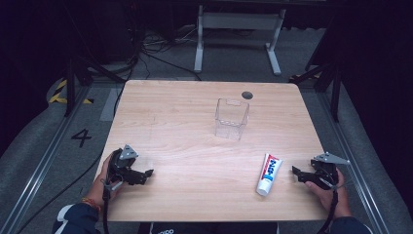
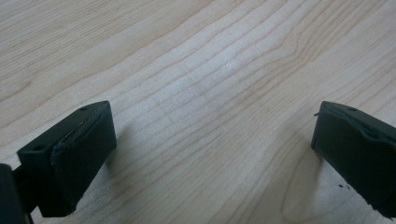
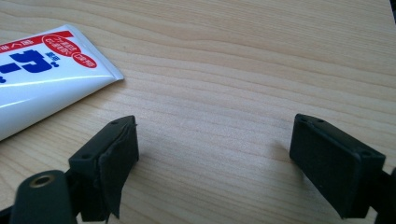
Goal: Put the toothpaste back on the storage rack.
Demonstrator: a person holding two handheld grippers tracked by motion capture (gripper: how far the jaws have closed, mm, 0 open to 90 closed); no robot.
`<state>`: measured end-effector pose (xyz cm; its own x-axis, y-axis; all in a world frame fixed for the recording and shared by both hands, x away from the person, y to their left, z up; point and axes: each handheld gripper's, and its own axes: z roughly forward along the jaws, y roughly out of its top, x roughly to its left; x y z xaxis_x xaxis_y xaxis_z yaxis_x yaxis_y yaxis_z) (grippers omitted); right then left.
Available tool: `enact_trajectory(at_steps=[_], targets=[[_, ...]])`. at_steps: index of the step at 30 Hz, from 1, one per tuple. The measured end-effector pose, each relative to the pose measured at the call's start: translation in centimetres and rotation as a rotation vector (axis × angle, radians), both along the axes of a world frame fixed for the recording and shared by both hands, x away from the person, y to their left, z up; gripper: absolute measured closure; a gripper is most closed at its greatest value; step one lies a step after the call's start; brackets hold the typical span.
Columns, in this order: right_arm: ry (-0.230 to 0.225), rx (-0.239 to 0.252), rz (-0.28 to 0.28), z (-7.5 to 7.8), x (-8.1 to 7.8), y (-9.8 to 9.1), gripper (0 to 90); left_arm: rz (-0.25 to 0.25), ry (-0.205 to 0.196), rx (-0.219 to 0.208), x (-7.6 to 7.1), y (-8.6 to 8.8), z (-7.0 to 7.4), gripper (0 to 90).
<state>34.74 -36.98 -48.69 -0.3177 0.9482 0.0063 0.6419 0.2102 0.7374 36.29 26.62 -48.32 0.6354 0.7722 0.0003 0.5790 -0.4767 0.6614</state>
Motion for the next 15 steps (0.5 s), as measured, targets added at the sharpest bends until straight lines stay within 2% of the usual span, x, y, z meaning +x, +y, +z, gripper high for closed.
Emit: enact_trajectory(at_steps=[5, 9, 11, 15], targets=[[0.000, 0.000, 0.001, 0.00, 0.01, 0.00, 15.7, 0.000, -0.009, 0.005, -0.02, 0.13, 0.01, 0.3], [0.000, 0.000, 0.000, 0.00, 0.01, 0.00, 15.7, 0.019, 0.018, -0.017, -0.29, 0.06, -0.06, 0.3], [0.001, 0.000, 0.000, 0.01, -0.01, -0.01, 15.4, 0.011, 0.003, -0.004, -0.18, 0.15, -0.02, 0.3], [0.005, -0.001, 0.002, 0.03, 0.09, -0.06, 14.5, 0.010, 0.003, -0.004, -0.16, 0.16, -0.01, 0.1]])
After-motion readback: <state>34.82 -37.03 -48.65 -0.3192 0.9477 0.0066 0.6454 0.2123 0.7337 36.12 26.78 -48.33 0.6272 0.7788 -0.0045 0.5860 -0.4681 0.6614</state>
